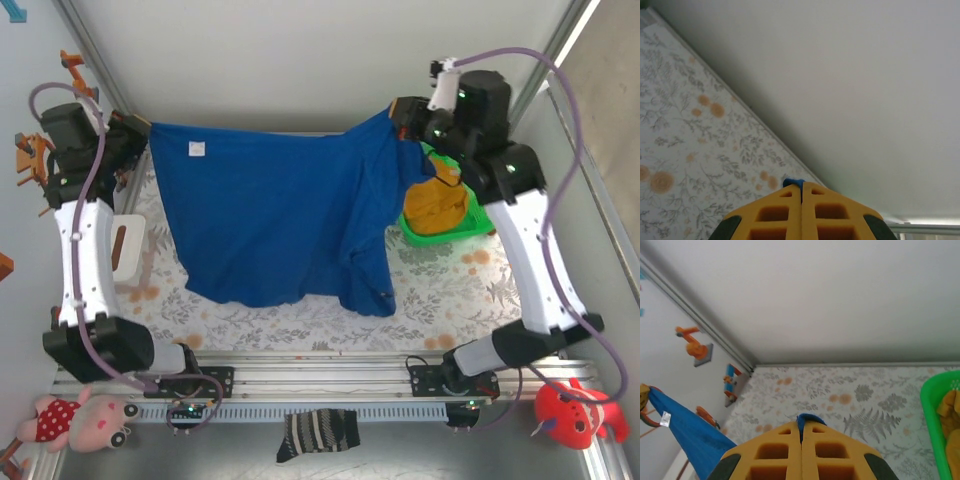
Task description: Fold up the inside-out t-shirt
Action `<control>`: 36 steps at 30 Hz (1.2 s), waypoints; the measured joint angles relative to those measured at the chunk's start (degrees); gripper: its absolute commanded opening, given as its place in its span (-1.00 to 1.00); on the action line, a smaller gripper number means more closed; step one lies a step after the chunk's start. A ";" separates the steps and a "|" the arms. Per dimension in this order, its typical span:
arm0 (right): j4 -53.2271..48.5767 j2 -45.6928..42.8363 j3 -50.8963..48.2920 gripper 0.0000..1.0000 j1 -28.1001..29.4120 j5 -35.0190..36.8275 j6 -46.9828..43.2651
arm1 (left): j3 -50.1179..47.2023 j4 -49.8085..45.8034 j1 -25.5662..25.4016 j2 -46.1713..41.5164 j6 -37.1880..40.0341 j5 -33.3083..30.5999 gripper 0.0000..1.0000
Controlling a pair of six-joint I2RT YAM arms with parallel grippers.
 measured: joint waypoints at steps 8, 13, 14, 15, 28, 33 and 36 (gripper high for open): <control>2.05 27.74 23.76 -1.00 -3.82 -8.09 4.31 | 16.06 0.07 -0.52 17.81 -1.92 1.03 -1.00; 8.76 36.76 39.87 -1.00 -4.59 -12.28 12.24 | 37.66 -3.37 -0.72 22.27 -2.60 0.68 -1.00; 11.15 35.17 37.55 -1.00 -4.70 -12.59 13.27 | 41.05 -3.87 -0.72 21.99 -2.58 0.61 -1.00; 13.11 32.92 34.69 -1.00 -4.81 -12.68 14.16 | 43.65 -3.87 -0.72 21.07 -2.45 0.63 -1.00; 37.00 4.87 -25.92 -1.00 -4.55 -13.46 15.85 | -15.06 5.31 -9.18 -18.73 0.96 1.88 -1.00; 40.76 11.30 -49.18 -1.00 -1.53 -12.74 15.74 | -45.13 3.78 -20.13 -21.31 1.31 -1.27 -1.00; 40.79 14.60 -56.65 -1.00 1.18 -12.39 15.50 | -54.31 1.44 -26.53 -22.84 1.25 -3.74 -1.00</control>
